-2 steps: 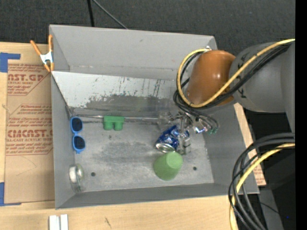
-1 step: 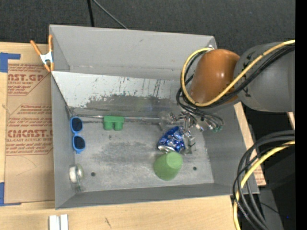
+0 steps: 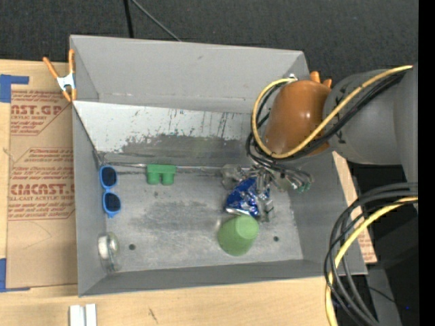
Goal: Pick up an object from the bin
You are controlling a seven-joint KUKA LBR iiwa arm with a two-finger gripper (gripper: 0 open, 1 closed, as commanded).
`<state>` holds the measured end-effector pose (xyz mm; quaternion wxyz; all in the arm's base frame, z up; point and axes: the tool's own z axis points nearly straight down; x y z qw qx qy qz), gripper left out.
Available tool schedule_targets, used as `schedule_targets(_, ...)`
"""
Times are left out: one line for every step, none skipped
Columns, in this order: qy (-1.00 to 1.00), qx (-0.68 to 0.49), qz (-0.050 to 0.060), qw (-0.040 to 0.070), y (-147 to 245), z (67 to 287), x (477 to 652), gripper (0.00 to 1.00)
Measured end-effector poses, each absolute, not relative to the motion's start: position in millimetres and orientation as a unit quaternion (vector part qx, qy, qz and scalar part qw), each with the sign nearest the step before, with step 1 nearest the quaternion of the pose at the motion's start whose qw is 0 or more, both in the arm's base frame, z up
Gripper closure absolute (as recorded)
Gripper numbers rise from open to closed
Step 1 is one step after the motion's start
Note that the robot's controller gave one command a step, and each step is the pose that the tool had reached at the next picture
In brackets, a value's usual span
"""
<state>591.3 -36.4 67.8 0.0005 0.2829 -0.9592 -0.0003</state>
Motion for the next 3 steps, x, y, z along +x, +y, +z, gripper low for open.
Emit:
schedule_targets(-0.959, 0.282, 0.0, 0.0, -35.8, 67.5, 591.5, 0.0)
schedule_targets(-0.959, 0.282, 0.0, 0.0, -35.7, 67.5, 591.5, 1.0)
schedule_targets(-0.959, 0.282, 0.0, -0.001, -35.3, 72.4, 591.9, 1.0)
